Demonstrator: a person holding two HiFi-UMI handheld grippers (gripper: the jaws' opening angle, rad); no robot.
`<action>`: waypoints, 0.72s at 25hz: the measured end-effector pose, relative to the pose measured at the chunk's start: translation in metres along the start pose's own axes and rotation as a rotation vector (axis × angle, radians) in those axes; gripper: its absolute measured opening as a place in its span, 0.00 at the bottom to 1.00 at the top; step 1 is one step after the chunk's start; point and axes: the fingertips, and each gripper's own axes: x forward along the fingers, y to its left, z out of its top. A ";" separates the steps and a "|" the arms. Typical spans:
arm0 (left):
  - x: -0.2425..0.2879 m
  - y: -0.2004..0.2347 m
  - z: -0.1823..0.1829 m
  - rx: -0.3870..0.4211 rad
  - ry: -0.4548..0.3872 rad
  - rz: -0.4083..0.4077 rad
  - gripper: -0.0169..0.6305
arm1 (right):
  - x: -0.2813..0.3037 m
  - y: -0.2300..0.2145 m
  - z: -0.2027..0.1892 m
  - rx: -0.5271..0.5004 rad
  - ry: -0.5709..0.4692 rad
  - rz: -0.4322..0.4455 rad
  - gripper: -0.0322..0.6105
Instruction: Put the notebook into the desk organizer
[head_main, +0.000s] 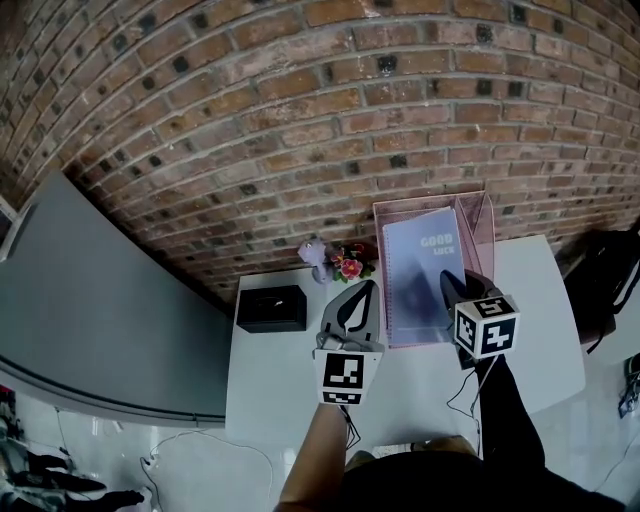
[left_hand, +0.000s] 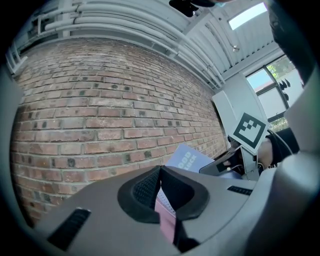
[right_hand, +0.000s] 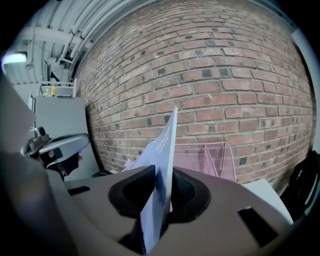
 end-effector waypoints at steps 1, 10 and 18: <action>0.001 0.001 -0.001 0.001 0.002 0.002 0.05 | 0.003 -0.001 -0.001 -0.012 0.008 -0.006 0.19; 0.016 0.008 -0.006 0.006 0.018 0.006 0.05 | 0.026 -0.008 -0.012 -0.151 0.086 -0.077 0.23; 0.027 0.009 -0.013 0.006 0.031 -0.009 0.05 | 0.036 -0.020 -0.023 -0.205 0.127 -0.138 0.30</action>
